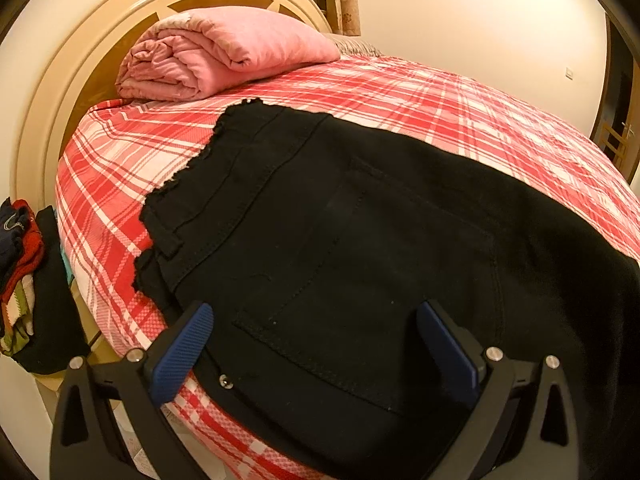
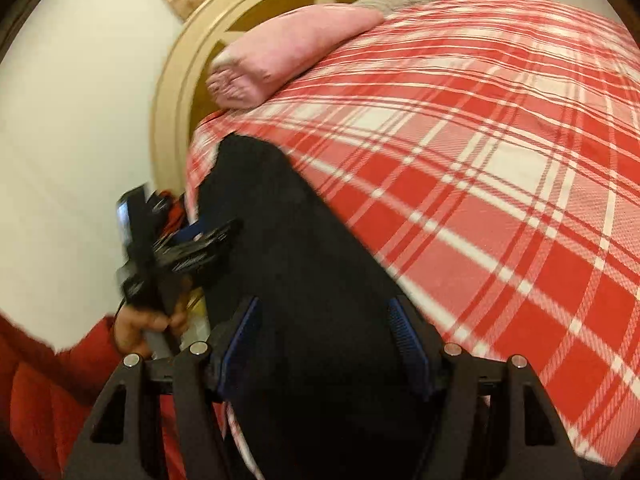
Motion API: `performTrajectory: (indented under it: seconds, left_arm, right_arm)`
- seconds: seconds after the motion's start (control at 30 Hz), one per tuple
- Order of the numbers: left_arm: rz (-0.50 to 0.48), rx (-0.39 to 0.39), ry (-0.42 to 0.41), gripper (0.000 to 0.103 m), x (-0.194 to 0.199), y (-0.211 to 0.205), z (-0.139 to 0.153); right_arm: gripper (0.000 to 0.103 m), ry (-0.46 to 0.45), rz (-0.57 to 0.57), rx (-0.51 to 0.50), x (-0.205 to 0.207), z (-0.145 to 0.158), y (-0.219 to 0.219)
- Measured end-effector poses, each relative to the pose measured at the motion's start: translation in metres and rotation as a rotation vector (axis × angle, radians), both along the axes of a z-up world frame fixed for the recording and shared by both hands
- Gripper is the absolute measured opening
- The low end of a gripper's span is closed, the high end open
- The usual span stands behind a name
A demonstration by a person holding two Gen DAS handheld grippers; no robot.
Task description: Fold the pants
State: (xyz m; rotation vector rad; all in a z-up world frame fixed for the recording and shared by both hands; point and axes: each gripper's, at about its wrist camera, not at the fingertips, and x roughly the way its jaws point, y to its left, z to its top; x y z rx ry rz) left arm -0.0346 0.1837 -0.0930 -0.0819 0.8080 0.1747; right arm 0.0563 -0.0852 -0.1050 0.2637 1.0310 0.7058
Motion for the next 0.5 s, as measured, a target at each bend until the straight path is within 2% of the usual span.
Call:
performTrajectory:
  seconds: [0.1, 0.13, 0.23, 0.37, 0.5]
  left_arm:
    - [-0.002, -0.003, 0.004, 0.103, 0.001, 0.0, 0.0]
    - [-0.004, -0.003, 0.005, 0.103, 0.001, 0.0, 0.0]
    - [-0.007, -0.004, 0.005, 0.103, 0.001, 0.0, 0.0]
    - [-0.006, -0.011, 0.0, 0.103, 0.001, 0.001, -0.001]
    - [-0.011, -0.012, 0.003, 0.103, 0.001, 0.002, 0.0]
  right_arm:
    - [0.068, 0.024, 0.07, 0.076, -0.008, 0.004, 0.007]
    - [0.068, 0.003, 0.112, 0.092, -0.018, 0.012, 0.012]
    - [0.068, -0.036, 0.19, 0.065, -0.037, 0.021, 0.024]
    - [0.068, 0.028, 0.194, 0.082, -0.037, 0.008, 0.027]
    - [0.068, 0.042, 0.202, 0.125, -0.027, 0.005, 0.027]
